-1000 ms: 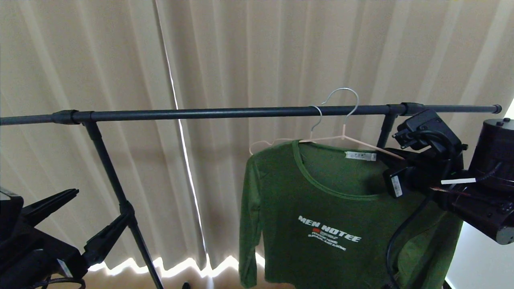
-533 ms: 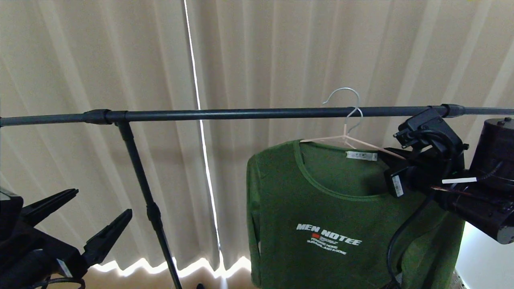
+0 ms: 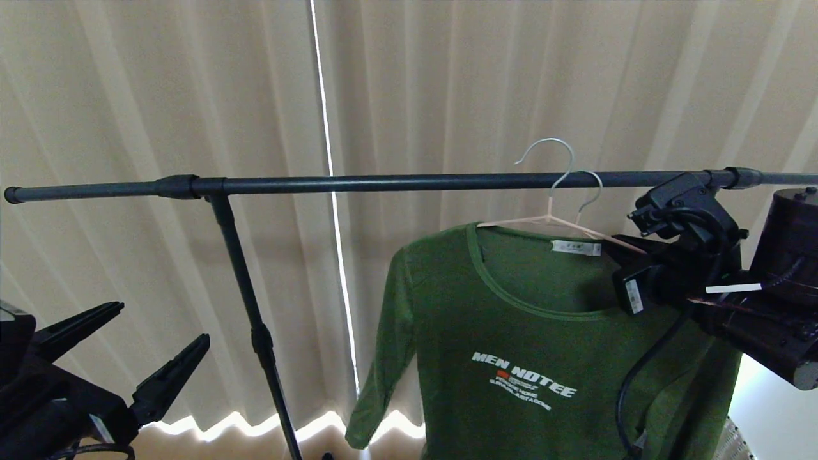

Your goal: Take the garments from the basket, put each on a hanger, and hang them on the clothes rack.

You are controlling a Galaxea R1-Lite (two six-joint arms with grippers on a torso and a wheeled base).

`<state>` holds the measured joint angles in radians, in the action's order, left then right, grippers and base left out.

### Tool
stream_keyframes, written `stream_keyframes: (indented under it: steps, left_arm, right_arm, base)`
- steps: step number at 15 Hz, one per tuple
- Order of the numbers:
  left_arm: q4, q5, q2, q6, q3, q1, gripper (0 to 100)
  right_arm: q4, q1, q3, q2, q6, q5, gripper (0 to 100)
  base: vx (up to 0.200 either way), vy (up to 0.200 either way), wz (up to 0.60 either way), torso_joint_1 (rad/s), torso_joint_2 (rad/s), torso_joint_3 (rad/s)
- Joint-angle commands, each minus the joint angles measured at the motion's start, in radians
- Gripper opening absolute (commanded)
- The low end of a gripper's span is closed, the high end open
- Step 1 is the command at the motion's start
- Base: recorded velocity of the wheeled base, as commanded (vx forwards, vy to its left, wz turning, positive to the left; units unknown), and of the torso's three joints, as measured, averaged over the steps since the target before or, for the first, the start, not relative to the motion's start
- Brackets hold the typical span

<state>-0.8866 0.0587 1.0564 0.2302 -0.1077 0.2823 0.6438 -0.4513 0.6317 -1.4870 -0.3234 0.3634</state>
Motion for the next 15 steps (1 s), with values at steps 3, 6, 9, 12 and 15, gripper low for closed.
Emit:
stream_keyframes:
  steps: [3,6,9,12,15]
  left_arm:
    - [0.000,0.001,0.002,0.000,0.000,0.000,100]
    - [0.001,0.001,-0.030,0.014,0.003,0.021,100]
    - [0.001,0.001,-0.041,0.032,0.009,0.024,100]
    - [0.001,0.000,-0.041,0.032,0.009,0.024,100]
    - [0.001,0.001,-0.036,0.032,0.009,0.024,100]
  right_arm:
    - [0.002,-0.001,0.029,-0.025,0.001,0.000,0]
    - [0.000,0.003,0.098,-0.104,0.015,0.046,0]
    - [-0.001,0.003,0.148,-0.182,0.015,0.123,0]
    - [-0.029,0.003,0.174,-0.246,0.014,0.223,0]
    - [-0.052,-0.001,0.210,-0.280,0.014,0.246,0]
  base:
    - [0.000,0.000,0.00,0.000,0.00,0.000]
    - [0.000,0.000,0.00,0.000,0.00,0.000]
    - [0.000,0.000,0.00,0.000,0.00,0.000]
    - [0.000,0.000,0.00,0.000,0.00,0.000]
    - [0.000,0.000,0.00,0.000,0.00,0.000]
